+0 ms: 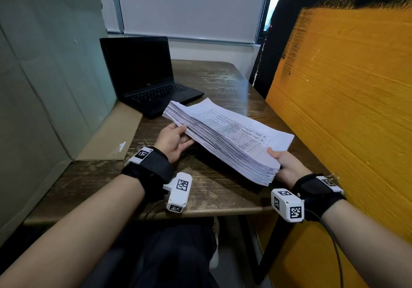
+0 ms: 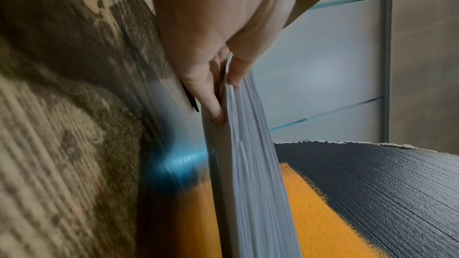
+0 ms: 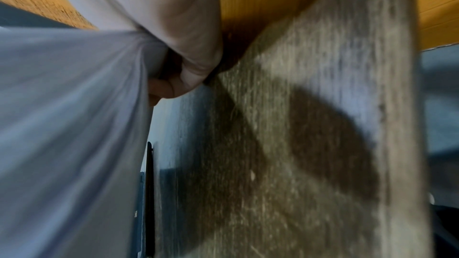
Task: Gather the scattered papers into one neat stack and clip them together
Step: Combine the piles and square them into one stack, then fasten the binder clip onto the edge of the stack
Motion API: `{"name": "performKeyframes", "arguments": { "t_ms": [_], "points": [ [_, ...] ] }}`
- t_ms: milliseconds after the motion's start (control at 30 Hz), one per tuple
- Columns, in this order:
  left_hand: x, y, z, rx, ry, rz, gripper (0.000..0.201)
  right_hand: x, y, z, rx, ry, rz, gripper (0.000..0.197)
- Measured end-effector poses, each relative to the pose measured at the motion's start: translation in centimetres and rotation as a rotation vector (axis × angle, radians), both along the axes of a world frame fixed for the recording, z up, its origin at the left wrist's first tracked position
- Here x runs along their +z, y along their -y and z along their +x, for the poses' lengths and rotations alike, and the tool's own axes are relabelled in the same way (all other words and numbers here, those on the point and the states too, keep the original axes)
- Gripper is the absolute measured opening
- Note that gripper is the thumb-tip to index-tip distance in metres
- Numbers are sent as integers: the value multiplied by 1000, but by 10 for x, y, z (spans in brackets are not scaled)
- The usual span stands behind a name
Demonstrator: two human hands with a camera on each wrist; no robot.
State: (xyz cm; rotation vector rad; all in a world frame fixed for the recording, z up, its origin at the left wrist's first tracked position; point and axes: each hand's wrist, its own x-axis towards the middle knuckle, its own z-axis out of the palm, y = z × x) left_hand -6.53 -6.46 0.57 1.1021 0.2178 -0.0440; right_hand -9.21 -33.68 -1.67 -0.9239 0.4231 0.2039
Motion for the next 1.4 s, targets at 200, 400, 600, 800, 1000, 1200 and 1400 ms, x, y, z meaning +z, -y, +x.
{"name": "performKeyframes", "arguments": {
  "t_ms": [200, 400, 600, 800, 1000, 1200, 1400],
  "points": [
    [0, 6, -8, -53, -65, -124, 25, -1, 2, -1, 5, -4, 4, 41],
    [-1, 24, -9, -96, -103, -145, 44, -6, -1, -3, 49, 67, -123, 39],
    [-34, 14, 23, 168, -273, -29, 55, -2, 1, -10, 201, 110, -399, 39],
    [-30, 1, 7, 113, -193, 63, 32, 40, 34, -20, 363, 132, -1152, 18],
    [-21, 1, -4, -97, -115, 105, 42, 72, 101, -25, 445, -268, -1930, 46],
    [-30, 4, -3, -250, -205, 99, 41, 41, 103, -22, 457, -220, -1648, 10],
    [-33, -2, 3, -352, -273, 80, 38, 83, 68, 7, 48, 274, -1067, 12]
  ]
}}
